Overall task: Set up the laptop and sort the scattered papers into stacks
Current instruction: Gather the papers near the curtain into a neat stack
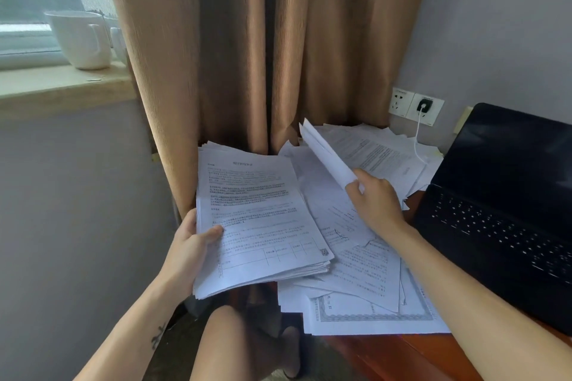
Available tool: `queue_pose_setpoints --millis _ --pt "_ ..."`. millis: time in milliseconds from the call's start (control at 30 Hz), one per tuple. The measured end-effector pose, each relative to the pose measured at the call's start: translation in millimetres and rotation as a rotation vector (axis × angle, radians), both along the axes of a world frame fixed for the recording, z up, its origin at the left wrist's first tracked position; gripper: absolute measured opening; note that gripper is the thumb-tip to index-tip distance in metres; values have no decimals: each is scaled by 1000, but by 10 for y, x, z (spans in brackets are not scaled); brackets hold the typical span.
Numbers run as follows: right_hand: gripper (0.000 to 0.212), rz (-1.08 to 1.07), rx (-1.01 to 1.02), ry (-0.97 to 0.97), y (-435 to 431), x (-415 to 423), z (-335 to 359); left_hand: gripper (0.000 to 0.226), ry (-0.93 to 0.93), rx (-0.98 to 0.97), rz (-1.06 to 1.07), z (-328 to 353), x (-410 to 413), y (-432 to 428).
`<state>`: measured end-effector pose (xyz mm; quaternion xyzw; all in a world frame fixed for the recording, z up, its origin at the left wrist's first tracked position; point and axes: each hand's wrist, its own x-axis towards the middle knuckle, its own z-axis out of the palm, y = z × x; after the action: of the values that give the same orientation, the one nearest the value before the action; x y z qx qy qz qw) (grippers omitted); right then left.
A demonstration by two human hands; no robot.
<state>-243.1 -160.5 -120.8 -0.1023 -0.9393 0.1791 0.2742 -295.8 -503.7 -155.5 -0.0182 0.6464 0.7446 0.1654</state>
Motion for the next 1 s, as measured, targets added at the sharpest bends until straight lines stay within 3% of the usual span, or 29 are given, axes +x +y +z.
queue_pose_setpoints --millis 67,167,400,567,700,833,900,1000 --pt "19 46 -106 50 -38 75 21 38 9 -2 -33 27 23 47" --pt "32 169 -96 -6 -138 191 26 34 10 -33 -78 55 70 144" --pt "22 328 -136 -463 -127 373 37 34 -36 -43 -70 35 82 150" --pt "29 341 -464 -452 -60 252 100 35 -38 -44 -69 50 37 114" --pt "37 124 -90 -307 219 -170 -47 34 -38 -45 -60 55 24 113" --pt "65 -37 -29 -414 391 -560 -129 34 -37 -51 -53 40 20 109" --pt "59 -89 20 -483 437 -664 -136 34 -23 -53 -49 37 22 103" --pt "37 -99 173 -427 469 -705 -133 34 -17 -49 -39 34 25 105"
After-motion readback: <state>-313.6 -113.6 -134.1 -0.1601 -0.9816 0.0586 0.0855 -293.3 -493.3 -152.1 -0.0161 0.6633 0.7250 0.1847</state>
